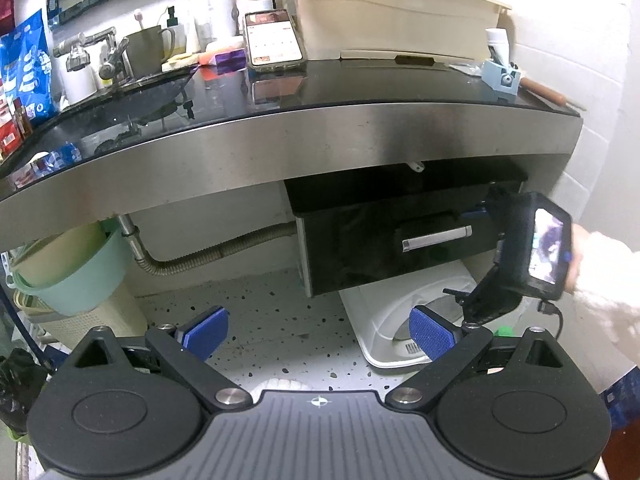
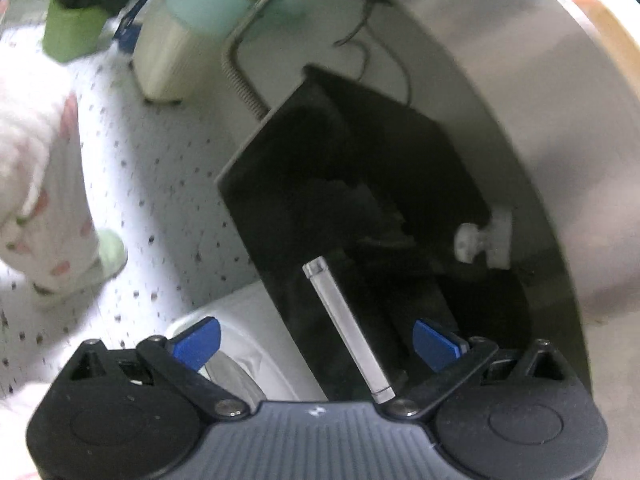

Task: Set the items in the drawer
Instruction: 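Lower the right tool to the white drawer handle and close on it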

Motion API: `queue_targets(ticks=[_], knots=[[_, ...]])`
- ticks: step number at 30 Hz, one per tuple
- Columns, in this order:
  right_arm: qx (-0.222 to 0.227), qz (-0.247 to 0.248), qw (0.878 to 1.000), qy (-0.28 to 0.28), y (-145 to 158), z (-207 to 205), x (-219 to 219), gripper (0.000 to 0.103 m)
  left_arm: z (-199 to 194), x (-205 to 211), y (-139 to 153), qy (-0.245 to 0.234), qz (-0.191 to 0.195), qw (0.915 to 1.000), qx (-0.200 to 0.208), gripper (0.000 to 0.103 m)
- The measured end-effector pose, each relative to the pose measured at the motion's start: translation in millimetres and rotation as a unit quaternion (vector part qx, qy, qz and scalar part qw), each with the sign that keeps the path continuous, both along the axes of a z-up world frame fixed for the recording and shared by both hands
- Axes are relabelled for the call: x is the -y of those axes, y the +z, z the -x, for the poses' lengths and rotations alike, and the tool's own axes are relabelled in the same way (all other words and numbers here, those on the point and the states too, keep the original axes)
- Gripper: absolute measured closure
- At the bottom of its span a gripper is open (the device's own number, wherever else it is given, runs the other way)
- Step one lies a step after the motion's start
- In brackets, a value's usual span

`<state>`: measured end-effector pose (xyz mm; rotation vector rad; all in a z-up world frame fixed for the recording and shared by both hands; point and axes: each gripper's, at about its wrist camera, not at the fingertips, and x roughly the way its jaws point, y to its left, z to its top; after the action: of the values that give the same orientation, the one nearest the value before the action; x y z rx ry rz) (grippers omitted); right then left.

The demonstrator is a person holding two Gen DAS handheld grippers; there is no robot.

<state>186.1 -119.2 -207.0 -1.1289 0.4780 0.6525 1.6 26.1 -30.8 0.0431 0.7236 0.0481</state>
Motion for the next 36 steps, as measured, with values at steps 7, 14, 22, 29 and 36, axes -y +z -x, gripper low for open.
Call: queue_targets(ticks=[7,14,22,29,36], knots=[[-0.017,0.078,0.996,0.034,-24,-25,-16,0.000,1,-2,-1,0.004,-0.005,1.0000,-0.003,0.005],[-0.037,0.152,0.986,0.054,-49,-57,-29,0.000,4,-4,0,0.006,-0.012,0.9999,-0.003,0.005],[-0.063,0.167,0.983,0.047,-64,-75,-32,0.000,4,-10,-2,0.010,-0.015,0.9998,-0.009,0.005],[-0.071,0.167,0.982,0.048,-71,-84,-32,0.000,3,-9,-1,0.010,-0.018,0.9998,-0.007,0.005],[-0.078,0.175,0.980,0.043,-72,-88,-35,0.000,3,-7,-2,0.010,-0.019,0.9997,-0.009,0.005]])
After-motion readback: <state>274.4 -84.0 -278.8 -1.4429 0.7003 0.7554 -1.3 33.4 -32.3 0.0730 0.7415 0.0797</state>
